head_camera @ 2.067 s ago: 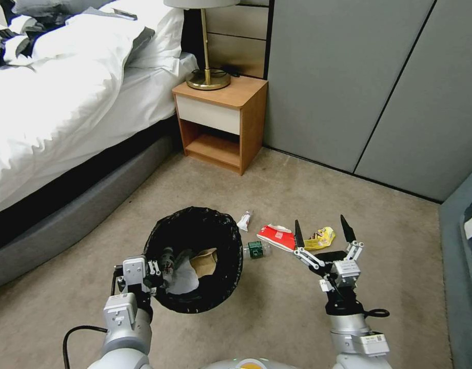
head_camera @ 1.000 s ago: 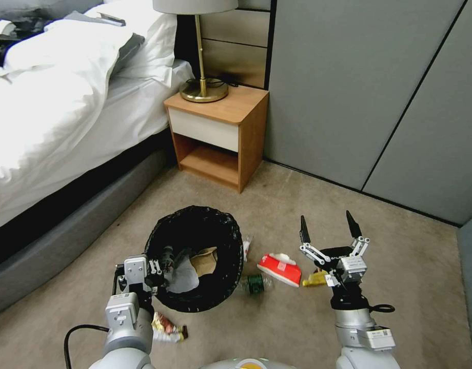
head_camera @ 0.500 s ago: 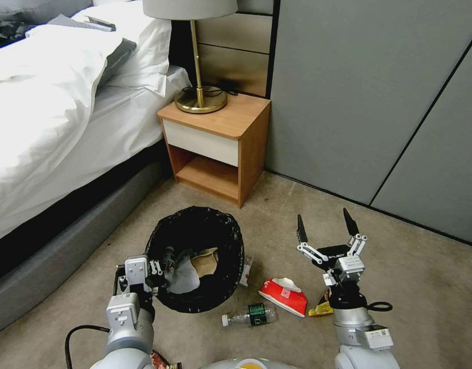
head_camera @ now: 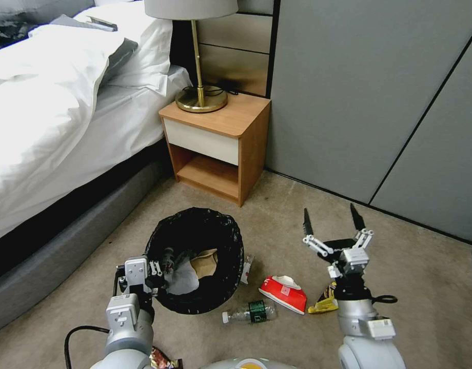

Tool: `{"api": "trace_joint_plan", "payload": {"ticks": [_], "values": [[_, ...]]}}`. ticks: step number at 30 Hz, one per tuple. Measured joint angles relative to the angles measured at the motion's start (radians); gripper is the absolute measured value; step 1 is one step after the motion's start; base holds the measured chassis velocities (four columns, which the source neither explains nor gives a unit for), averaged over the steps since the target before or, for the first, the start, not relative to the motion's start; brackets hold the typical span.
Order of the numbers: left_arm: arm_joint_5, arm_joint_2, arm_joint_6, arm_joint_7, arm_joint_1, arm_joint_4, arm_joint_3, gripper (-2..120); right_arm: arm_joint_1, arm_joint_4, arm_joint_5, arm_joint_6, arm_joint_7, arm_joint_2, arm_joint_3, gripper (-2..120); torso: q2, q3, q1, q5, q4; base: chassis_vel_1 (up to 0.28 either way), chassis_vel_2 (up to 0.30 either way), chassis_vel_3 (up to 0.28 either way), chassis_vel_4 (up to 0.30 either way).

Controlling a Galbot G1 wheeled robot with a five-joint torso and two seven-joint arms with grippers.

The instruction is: Pick up the trash bin, then pick up the garbage from the floor and place it into the trash bin.

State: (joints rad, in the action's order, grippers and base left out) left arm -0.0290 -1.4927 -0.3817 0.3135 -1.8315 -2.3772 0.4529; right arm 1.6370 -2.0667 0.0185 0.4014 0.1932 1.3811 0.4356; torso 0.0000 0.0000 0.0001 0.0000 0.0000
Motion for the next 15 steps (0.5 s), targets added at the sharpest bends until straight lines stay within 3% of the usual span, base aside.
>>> {"api": "trace_joint_plan", "payload": {"ticks": [1,3,4,5,8,9,10,11,15], "values": [[0.0,0.0,0.0,0.0,0.0,0.0,0.0,1,0.0,0.0,0.0,0.0,0.0,0.0,0.0,100,0.0,0.0,0.0,0.0,0.0,0.0,0.0,0.0,0.0],[0.0,0.0,0.0,0.0,0.001,0.0,0.0,1,-0.007,-0.002,-0.015,-0.088,0.056,-0.006,-0.006,100,0.0,0.0,0.0,0.0,0.0,0.0,0.0,0.0,0.0],[0.0,0.001,0.0,0.0,0.001,0.0,-0.001,1,-0.013,-0.003,-0.044,-0.187,0.108,-0.011,-0.012,100,0.0,0.0,0.0,0.0,0.0,0.0,0.0,0.0,0.0],[0.0,0.001,0.0,0.0,0.001,0.0,-0.001,1,-0.013,-0.003,-0.044,-0.187,0.108,-0.011,-0.012,100,0.0,0.0,0.0,0.0,0.0,0.0,0.0,0.0,0.0],[0.001,0.002,0.0,0.0,0.001,0.0,-0.001,1,-0.025,-0.007,-0.127,-0.394,0.194,-0.028,-0.027,100,0.0,0.0,0.0,0.0001,0.0,0.0,0.0,0.0,0.0],[0.001,0.002,0.0,0.0,0.001,0.0,-0.001,1,-0.025,-0.007,-0.127,-0.394,0.194,-0.028,-0.027,100,0.0,0.0,0.0,0.0001,0.0,0.0,0.0,0.0,0.0],[0.001,0.003,0.0,0.0,0.0,0.0,-0.001,1,-0.034,0.002,-0.167,-0.502,0.229,-0.04,-0.034,100,0.0,0.0,0.0,0.0001,0.0,0.0,0.0,0.0,0.0],[0.0,0.003,0.0,0.0,-0.001,0.0,-0.001,1,-0.036,0.009,-0.189,-0.546,0.24,-0.049,-0.038,100,0.0,0.0,0.0,0.0001,0.0,0.0,0.0,0.0,0.0],[-0.001,0.006,0.0,0.0,0.001,-0.001,-0.001,1,-0.043,0.034,-0.255,-0.639,0.251,-0.072,-0.045,100,0.0,0.0,0.0,0.0001,0.0,0.0,0.0,0.0,0.0]]}}
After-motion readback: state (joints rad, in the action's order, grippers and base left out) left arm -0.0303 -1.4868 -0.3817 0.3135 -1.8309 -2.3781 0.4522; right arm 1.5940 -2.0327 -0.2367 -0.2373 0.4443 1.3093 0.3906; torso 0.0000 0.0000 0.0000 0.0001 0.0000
